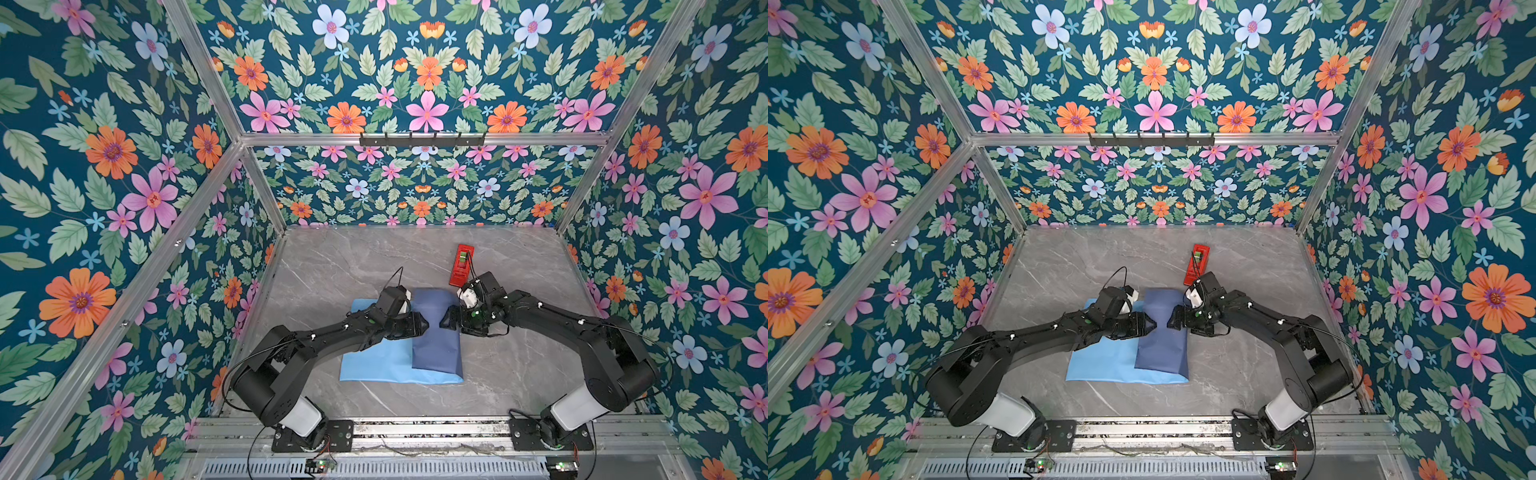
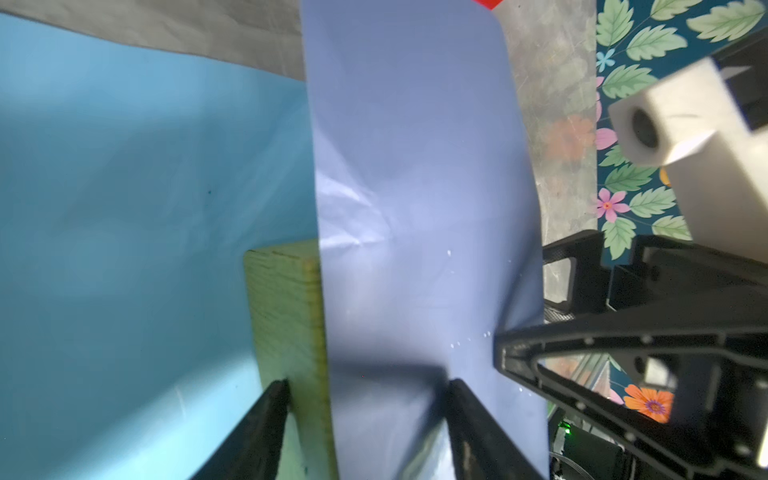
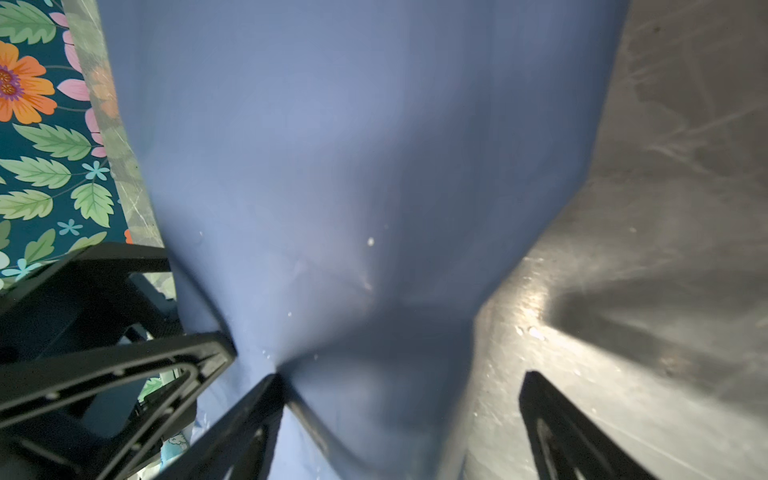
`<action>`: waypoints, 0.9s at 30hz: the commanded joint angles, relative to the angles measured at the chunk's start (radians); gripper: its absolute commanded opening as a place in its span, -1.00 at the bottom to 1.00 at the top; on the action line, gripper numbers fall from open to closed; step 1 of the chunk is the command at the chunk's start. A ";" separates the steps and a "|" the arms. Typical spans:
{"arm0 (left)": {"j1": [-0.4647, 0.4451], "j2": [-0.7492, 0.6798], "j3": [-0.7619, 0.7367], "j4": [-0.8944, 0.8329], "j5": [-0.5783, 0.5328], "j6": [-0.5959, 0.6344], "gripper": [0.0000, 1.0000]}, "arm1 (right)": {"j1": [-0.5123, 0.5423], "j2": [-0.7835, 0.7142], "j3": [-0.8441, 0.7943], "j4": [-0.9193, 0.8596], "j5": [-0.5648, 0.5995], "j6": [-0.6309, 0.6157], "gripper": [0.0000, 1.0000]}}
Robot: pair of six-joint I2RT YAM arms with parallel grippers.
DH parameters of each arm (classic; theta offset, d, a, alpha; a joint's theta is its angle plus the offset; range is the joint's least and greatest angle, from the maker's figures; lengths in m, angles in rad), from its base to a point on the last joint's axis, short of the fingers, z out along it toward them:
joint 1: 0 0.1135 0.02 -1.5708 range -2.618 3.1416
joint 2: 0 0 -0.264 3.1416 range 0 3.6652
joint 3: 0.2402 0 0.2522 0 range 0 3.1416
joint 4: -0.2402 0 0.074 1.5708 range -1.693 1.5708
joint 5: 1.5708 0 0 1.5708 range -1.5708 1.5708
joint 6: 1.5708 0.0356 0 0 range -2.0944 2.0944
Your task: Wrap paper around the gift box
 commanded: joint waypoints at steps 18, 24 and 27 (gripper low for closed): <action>-0.001 -0.025 -0.107 -0.041 -0.080 -0.010 -0.42 | -0.033 -0.036 0.068 -0.164 0.040 -0.090 0.81; -0.001 -0.025 -0.120 -0.019 -0.080 -0.021 -0.43 | -0.039 -0.018 0.059 -0.148 0.009 -0.092 0.79; -0.001 -0.027 -0.117 -0.016 -0.078 -0.024 -0.42 | -0.039 0.008 0.065 -0.139 -0.006 -0.090 0.73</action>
